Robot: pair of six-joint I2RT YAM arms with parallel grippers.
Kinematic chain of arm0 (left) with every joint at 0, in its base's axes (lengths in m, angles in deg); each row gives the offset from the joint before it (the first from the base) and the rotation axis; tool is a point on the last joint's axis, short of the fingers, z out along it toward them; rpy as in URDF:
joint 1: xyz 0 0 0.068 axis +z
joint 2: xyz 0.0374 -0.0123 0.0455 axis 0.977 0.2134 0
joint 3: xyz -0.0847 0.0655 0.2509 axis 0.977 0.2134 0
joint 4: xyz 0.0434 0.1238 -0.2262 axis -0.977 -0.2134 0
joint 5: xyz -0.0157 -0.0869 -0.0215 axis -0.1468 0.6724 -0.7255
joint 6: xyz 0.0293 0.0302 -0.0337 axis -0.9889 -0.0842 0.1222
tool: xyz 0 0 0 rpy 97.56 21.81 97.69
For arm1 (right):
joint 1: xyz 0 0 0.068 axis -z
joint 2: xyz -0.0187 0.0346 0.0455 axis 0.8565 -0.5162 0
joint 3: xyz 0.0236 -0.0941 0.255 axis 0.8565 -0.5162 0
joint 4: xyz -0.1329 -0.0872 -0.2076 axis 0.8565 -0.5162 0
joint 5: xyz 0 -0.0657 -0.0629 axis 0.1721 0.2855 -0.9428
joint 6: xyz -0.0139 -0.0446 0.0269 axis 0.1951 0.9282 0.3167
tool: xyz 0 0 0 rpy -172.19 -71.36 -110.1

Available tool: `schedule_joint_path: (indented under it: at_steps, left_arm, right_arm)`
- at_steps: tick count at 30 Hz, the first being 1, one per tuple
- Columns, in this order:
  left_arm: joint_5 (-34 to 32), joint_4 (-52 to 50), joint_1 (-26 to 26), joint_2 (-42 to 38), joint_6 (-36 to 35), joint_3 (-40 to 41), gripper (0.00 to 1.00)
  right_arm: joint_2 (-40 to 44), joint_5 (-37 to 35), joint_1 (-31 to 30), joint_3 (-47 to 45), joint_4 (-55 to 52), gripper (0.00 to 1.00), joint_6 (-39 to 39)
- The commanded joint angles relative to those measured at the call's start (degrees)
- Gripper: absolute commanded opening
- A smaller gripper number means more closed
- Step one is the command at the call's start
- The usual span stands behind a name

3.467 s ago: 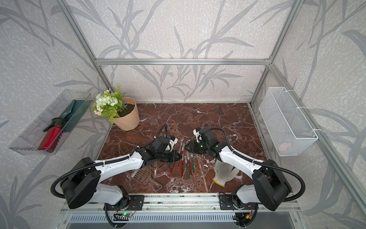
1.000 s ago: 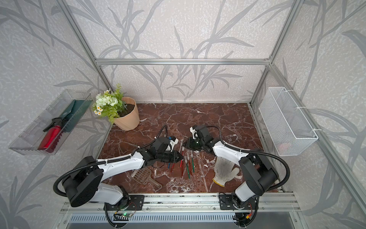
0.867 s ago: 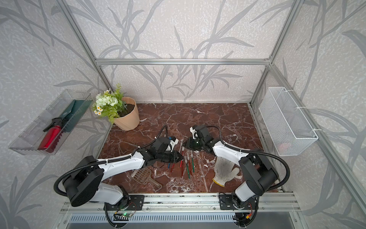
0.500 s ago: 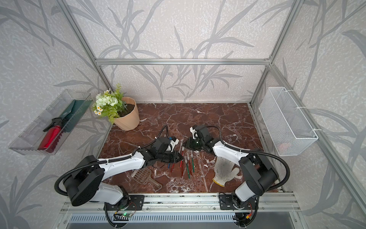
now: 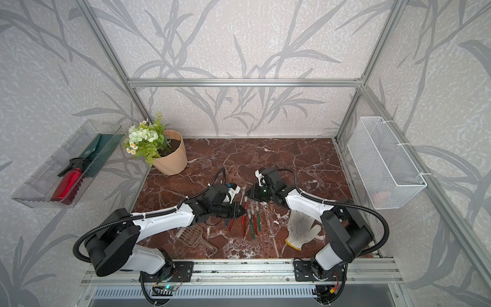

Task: Remove protective caps from carving knives
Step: Remove the protective sleeve from the carving knife, then place the protective sleeve at the center of the board.

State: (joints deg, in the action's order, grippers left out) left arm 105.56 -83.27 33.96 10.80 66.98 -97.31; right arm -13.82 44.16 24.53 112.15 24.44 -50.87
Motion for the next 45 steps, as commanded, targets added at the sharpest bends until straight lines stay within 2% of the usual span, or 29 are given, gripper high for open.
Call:
schedule_joint_path:
  at_steps: [1,22,29,36,45]
  left_arm:
    - [0.8,-0.5,0.0,-0.4,-0.9,0.4,0.05]
    - [1.0,-2.1,-0.4,-1.1,-1.7,-0.6,0.05]
    - [-0.6,-2.2,-0.4,-2.6,-1.9,-0.1,0.04]
    - [-1.6,-1.8,-0.3,-3.9,-2.2,0.1,0.04]
    - [-2.9,-2.2,-0.3,-4.9,-2.4,0.1,0.04]
  right_arm:
    - [1.5,-1.3,1.0,1.3,0.9,0.13,-0.8]
    - [2.2,-2.5,5.5,5.3,-3.6,0.13,3.0]
    - [6.7,-3.9,9.7,4.3,-13.2,0.13,12.8]
    - [12.2,-10.9,14.7,3.1,-26.6,0.13,23.4]
    - [10.7,-19.5,19.3,5.2,-37.1,0.13,30.4]
